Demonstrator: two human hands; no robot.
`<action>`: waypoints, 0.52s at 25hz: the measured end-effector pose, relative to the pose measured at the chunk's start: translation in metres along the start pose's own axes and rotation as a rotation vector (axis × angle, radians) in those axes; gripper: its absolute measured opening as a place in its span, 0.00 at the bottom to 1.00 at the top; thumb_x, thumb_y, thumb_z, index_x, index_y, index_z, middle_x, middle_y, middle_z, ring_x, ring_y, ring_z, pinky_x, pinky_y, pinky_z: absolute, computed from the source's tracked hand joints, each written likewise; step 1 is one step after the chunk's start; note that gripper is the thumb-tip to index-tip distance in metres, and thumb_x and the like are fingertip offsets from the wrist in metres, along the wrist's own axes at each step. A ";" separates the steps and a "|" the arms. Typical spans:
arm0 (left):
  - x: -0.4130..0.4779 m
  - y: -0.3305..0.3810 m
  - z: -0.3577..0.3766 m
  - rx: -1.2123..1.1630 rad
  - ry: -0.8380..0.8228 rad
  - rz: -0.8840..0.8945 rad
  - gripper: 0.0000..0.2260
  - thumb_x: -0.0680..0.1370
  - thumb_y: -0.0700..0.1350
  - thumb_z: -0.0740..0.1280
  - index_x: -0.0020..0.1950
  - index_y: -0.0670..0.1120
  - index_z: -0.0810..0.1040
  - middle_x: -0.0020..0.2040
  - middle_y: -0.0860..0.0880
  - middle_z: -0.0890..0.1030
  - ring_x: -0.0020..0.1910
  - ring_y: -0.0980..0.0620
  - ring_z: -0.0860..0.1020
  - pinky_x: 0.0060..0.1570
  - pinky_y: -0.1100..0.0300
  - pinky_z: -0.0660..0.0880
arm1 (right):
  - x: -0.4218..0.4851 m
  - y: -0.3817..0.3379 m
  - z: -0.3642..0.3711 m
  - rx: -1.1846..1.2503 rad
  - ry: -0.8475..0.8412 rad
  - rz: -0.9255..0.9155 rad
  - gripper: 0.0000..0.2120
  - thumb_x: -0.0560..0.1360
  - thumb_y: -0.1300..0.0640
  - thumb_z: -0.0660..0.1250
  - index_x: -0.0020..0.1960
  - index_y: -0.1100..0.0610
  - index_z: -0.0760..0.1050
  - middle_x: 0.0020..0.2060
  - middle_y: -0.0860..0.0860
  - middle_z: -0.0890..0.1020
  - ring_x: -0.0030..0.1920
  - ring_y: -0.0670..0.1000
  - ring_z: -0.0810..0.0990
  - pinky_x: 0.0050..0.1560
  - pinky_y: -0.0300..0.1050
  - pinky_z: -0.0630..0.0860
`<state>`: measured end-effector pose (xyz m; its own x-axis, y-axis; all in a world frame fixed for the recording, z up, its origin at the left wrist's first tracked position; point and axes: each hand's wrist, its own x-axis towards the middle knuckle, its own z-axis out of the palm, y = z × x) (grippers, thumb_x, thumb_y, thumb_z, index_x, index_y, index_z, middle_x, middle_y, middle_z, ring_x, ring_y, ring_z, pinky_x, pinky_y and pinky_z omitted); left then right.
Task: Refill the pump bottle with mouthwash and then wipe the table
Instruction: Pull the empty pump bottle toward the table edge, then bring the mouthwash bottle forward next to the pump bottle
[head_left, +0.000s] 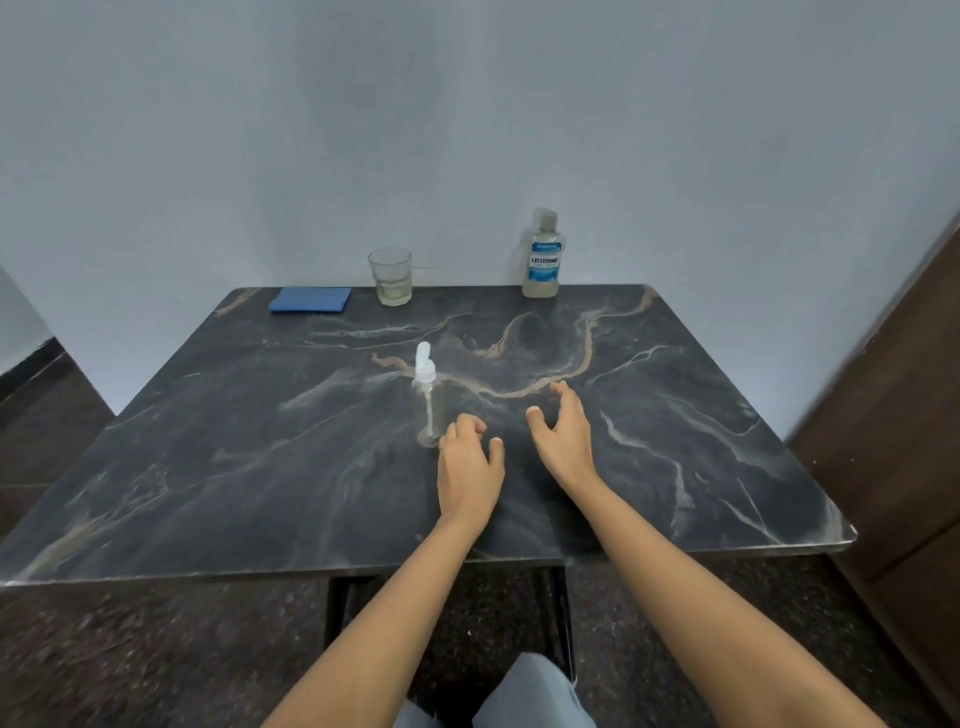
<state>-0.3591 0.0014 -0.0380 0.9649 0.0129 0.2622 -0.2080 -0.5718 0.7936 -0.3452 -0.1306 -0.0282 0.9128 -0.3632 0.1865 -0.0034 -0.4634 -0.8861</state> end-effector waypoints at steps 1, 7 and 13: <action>0.015 0.005 0.010 0.012 -0.032 0.013 0.08 0.78 0.44 0.65 0.56 0.44 0.72 0.51 0.48 0.75 0.53 0.49 0.73 0.50 0.57 0.72 | 0.011 0.002 -0.003 0.002 0.017 0.004 0.23 0.77 0.57 0.63 0.71 0.58 0.63 0.70 0.53 0.68 0.71 0.52 0.65 0.67 0.41 0.62; 0.100 0.007 0.063 0.103 -0.094 0.004 0.14 0.82 0.44 0.58 0.66 0.41 0.70 0.62 0.43 0.76 0.62 0.45 0.73 0.58 0.55 0.70 | 0.103 0.031 -0.004 -0.050 0.064 0.048 0.32 0.74 0.55 0.69 0.73 0.60 0.60 0.70 0.55 0.68 0.70 0.54 0.67 0.68 0.44 0.64; 0.110 -0.006 0.084 0.261 -0.046 0.088 0.18 0.82 0.48 0.56 0.69 0.41 0.70 0.66 0.43 0.76 0.68 0.45 0.71 0.68 0.50 0.66 | 0.232 0.039 0.029 -0.060 0.129 0.093 0.46 0.70 0.49 0.74 0.76 0.61 0.50 0.75 0.57 0.60 0.74 0.56 0.61 0.73 0.50 0.60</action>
<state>-0.2386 -0.0629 -0.0597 0.9523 -0.0802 0.2944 -0.2492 -0.7609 0.5990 -0.1212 -0.2091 -0.0318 0.8472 -0.5062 0.1612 -0.1134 -0.4688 -0.8760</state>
